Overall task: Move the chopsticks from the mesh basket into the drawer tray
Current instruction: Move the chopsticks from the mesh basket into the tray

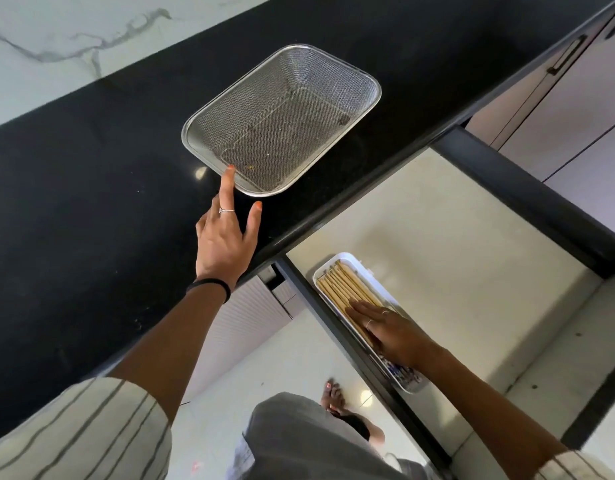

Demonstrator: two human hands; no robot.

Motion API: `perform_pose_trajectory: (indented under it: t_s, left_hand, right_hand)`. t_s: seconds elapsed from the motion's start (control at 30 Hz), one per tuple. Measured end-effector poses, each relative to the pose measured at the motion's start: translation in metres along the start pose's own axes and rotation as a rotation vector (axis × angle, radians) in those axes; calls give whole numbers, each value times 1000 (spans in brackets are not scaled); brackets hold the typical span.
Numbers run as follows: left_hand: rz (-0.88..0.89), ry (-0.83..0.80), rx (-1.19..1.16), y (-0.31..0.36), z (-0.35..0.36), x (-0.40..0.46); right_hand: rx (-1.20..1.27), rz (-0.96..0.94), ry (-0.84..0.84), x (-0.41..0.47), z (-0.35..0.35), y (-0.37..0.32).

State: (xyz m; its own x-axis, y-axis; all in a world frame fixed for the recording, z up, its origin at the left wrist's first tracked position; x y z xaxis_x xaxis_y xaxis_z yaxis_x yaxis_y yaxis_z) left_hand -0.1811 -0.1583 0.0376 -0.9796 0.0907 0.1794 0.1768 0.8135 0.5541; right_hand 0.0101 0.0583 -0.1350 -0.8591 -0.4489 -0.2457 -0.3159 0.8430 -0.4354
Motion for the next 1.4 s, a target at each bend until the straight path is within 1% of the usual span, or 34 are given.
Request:
perform_pose_trajectory:
  t_s: [0.07, 0.17, 0.3, 0.4, 0.47, 0.6, 0.7, 0.93, 1.0, 1.07, 1.13, 1.2, 1.27, 1.33, 1.4]
  left_hand:
    - [4, 1, -5, 0, -1, 0]
    - [6, -3, -6, 1, -1, 1]
    - [6, -5, -9, 1, -1, 0]
    - [2, -9, -10, 1, -2, 1]
    - [-4, -14, -13, 0, -1, 0]
    - [-12, -20, -17, -1, -1, 0]
    - [-16, -21, -17, -1, 0, 0]
    - [-14, -17, -27, 0, -1, 0]
    - [-16, -16, -27, 0, -1, -1]
    - [-15, -15, -26, 0, -2, 0]
    - [-16, -14, -27, 1, -2, 0]
    - [-12, -13, -25, 1, -3, 0]
    - [-11, -16, -28, 1, -3, -1]
    - [-13, -15, -30, 1, -3, -1]
    - [-13, -14, -29, 1, -3, -1]
  right_hand:
    - [-22, -1, -6, -1, 1, 0]
    - [0, 40, 31, -1, -1, 0]
    - [86, 145, 86, -1, -7, 1]
    - [99, 225, 124, -2, -10, 2]
    - [95, 245, 112, -4, -9, 1]
    - [118, 219, 118, -5, -15, -6]
    - [110, 250, 112, -7, -15, -6]
    - [7, 324, 40, -5, -12, -5]
    - [-15, 312, -13, -4, -8, -9]
    - [25, 342, -45, -5, -5, -13]
    - [99, 401, -7, -10, -9, -12]
    - [133, 366, 63, -14, -16, -13]
    - [19, 227, 65, -18, -16, -14]
    - [-107, 116, -6, -21, -9, -13]
    - [-172, 83, -67, -26, 0, -8]
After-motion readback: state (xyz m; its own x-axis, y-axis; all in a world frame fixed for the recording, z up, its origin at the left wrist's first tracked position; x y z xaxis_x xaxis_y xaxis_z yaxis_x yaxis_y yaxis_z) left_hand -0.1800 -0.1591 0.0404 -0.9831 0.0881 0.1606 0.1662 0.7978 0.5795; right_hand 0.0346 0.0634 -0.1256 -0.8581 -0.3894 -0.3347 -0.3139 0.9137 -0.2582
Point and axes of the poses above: each hand's wrist, its own x-axis towards the middle knuckle, its own z-axis out of the palm, y = z × x, the point moved 7 cm from there along x, towards the middle knuckle, and after that the axes turned 8 degrees about -z, right-handed, at the moved point
